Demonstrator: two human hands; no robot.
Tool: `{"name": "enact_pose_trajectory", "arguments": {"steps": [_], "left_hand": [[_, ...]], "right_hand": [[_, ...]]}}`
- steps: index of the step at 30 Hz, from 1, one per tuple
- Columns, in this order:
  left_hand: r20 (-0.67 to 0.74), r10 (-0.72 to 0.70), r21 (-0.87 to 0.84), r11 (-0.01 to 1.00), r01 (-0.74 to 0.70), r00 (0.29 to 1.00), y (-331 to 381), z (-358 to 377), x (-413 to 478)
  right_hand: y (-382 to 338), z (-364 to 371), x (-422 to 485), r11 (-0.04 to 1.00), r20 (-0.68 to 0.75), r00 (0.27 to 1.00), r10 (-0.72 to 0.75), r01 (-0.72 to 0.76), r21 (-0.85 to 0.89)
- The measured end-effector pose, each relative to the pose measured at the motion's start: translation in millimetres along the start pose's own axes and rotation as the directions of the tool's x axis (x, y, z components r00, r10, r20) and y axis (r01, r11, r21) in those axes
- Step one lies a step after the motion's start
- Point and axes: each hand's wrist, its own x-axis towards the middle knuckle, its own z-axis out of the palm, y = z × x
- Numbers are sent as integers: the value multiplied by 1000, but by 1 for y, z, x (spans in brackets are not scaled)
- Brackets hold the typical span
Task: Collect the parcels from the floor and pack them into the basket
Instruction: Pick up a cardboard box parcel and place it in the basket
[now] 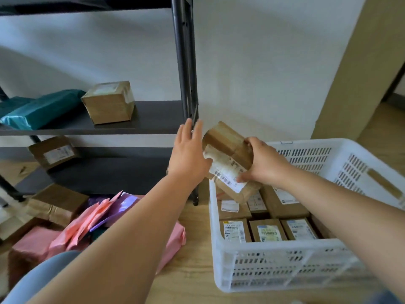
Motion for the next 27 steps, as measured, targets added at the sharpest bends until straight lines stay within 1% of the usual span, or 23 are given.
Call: {"name": "enact_pose_trajectory", "arguments": {"steps": [2, 3, 5, 7, 9, 11, 13, 15, 17, 18, 19, 20, 21, 22, 23, 24, 25, 27], "left_hand": [[87, 172, 177, 967, -185, 981, 5, 1, 5], [133, 219, 236, 940, -246, 967, 7, 2, 8], [225, 250, 338, 887, -316, 942, 10, 5, 12], [292, 234, 400, 851, -340, 927, 11, 6, 14], [312, 219, 384, 861, -334, 924, 13, 4, 12], [285, 219, 345, 885, -313, 933, 16, 3, 10], [226, 217, 340, 896, -286, 950, 19, 4, 8], [173, 159, 309, 928, -207, 972, 21, 7, 9], [153, 56, 225, 970, -90, 987, 25, 11, 11], [152, -2, 179, 983, -26, 988, 26, 13, 12], [157, -60, 133, 990, 39, 986, 28, 16, 13], [164, -109, 81, 992, 97, 980, 29, 20, 14], [179, -154, 18, 988, 154, 972, 31, 25, 14], [198, -196, -59, 976, 211, 960, 32, 30, 15], [234, -234, -156, 949, 275, 943, 34, 37, 15], [283, -266, -266, 902, 342, 922, 36, 44, 15], [339, -292, -364, 836, 411, 894, 38, 50, 14], [462, -326, -460, 707, 537, 825, 43, 67, 12]], "right_hand": [[2, -3, -1, 961, -27, 990, -139, 128, -245], [2, -5, -2, 923, -24, 975, -220, 200, -329], [3, -7, -4, 852, -31, 934, -355, 309, -422], [5, -8, -4, 805, -37, 900, -435, 370, -463], [8, -9, -3, 788, -23, 885, -466, 403, -466], [11, -9, -3, 789, -6, 885, -465, 411, -456], [16, -10, -3, 811, -31, 894, -447, 391, -435], [20, -15, -1, 862, -117, 910, -397, 327, -387], [27, -23, 4, 925, -255, 919, -301, 217, -311], [30, -28, 5, 959, -311, 925, -220, 146, -243], [33, -33, 7, 987, -347, 930, -123, 78, -140], [37, -36, 8, 1000, -353, 936, -17, 18, -2], [42, -39, 8, 988, -321, 943, 94, -49, 143], [48, -41, 8, 953, -251, 947, 203, -133, 271], [57, -39, 10, 902, -145, 942, 304, -235, 362], [67, -36, 11, 856, -35, 926, 376, -332, 396], [74, -31, 11, 829, 61, 910, 409, -399, 392], [92, -18, 12, 809, 220, 893, 391, -448, 380]]}}
